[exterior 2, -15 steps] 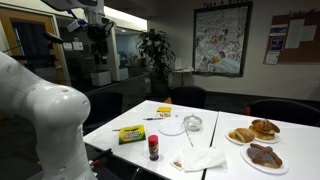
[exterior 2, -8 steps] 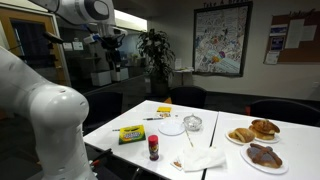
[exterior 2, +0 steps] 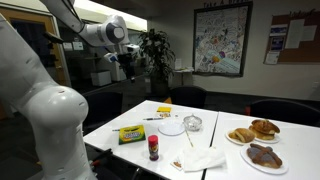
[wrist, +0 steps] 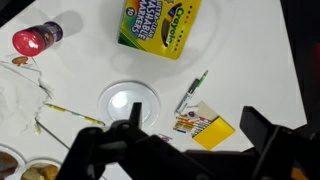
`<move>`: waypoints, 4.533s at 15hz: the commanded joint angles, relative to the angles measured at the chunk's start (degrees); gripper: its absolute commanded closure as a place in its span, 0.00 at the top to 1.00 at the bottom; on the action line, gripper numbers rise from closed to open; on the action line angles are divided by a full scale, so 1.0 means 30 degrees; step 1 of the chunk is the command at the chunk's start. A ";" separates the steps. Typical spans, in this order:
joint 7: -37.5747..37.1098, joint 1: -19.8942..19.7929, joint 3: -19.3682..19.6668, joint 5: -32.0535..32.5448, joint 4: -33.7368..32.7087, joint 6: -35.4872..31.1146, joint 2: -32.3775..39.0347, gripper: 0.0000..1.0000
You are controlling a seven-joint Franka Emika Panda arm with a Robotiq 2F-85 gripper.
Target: Put the glass lid on the white plate, then put a piece of paper in the glass cup
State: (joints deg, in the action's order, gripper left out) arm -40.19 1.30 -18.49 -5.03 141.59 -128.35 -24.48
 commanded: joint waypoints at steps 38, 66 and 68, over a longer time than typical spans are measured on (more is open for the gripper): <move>1.9054 -0.0708 0.7322 0.0540 -0.5546 -0.2702 0.7067 1.00; 2.7894 -0.4921 0.7013 -0.3503 -1.2819 -0.3889 1.7785 1.00; 2.7566 -0.4945 0.6756 -0.3142 -1.3589 -0.3841 1.8715 1.00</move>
State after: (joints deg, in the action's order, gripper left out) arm 43.66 -11.91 3.93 -16.40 105.26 -140.13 27.34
